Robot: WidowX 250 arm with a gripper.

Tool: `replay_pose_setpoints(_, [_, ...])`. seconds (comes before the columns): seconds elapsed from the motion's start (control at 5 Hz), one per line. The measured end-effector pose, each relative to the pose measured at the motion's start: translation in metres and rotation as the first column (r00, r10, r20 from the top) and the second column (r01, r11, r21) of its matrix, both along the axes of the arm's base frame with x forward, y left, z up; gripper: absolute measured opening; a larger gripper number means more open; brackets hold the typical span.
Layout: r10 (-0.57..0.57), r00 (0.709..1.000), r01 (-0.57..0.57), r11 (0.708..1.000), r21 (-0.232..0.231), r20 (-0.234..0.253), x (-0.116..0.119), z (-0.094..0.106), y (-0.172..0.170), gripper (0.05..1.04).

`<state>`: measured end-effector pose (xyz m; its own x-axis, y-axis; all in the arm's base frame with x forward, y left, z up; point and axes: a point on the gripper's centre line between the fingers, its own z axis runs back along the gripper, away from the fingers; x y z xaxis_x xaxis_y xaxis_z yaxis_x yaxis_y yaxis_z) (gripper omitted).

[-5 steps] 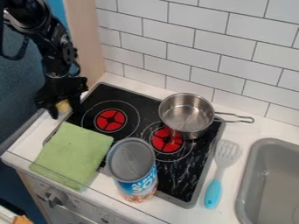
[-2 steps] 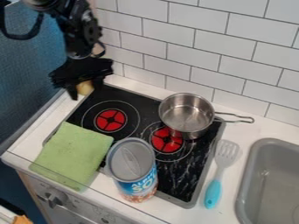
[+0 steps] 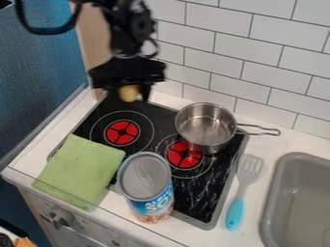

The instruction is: Put the potato to the silver pot

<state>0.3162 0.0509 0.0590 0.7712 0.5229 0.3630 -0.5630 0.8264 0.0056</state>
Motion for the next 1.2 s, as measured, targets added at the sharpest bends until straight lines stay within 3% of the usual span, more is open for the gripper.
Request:
replay_pose_setpoints(0.4, [-0.237, 0.970, 0.238, 0.971, -0.019, 0.047, 0.023, 0.001, -0.058, 0.621])
replay_pose_setpoints(0.6, [-0.320, 0.947, 0.321, 0.947, -0.028, 0.027, 0.036, -0.019, -0.083, 0.621])
replay_pose_setpoints(0.8, [-0.362, 0.932, 0.362, 0.928, -0.086, 0.006, 0.048, -0.040, -0.092, 0.621])
replay_pose_setpoints(1.0, [-0.371, 0.928, 0.368, 0.923, -0.116, -0.011, 0.055, -0.056, -0.092, 0.621])
replay_pose_setpoints(1.2, [-0.364, 0.931, 0.359, 0.927, -0.112, -0.029, 0.057, -0.066, -0.090, 0.621])
